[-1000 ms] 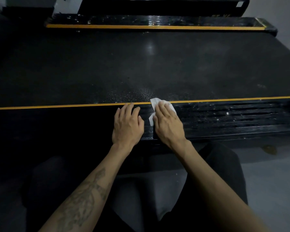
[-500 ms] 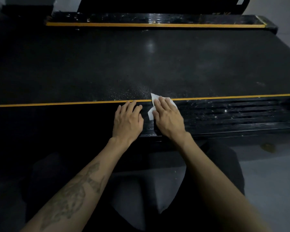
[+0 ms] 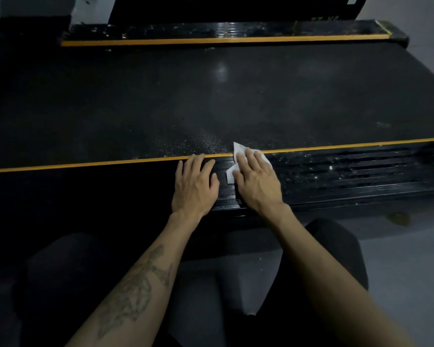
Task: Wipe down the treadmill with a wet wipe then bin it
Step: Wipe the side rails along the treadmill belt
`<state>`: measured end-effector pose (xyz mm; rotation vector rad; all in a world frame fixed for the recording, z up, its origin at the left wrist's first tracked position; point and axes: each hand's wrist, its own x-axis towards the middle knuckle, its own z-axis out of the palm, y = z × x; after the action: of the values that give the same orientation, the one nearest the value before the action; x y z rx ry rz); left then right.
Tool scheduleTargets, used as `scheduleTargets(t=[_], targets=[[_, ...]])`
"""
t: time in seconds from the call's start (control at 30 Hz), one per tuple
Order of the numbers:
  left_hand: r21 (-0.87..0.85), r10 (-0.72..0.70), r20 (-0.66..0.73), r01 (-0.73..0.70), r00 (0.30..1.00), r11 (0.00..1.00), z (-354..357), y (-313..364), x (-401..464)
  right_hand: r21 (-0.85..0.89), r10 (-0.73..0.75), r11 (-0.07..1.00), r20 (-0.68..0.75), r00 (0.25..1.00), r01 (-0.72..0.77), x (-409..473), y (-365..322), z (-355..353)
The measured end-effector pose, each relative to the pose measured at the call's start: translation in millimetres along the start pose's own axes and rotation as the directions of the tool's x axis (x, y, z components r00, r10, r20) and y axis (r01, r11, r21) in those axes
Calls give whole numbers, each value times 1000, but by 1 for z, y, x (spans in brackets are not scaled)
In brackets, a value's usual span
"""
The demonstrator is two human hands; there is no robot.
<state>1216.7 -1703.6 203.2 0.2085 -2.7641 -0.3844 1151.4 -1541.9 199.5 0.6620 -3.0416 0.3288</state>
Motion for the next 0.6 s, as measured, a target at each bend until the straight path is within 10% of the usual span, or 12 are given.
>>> scheduleTargets(t=[0.6], targets=[[-12,5,-9,-5,1000,1000,2,-1,4,11,0,1000,6,1000,0,-27,-25,-1]])
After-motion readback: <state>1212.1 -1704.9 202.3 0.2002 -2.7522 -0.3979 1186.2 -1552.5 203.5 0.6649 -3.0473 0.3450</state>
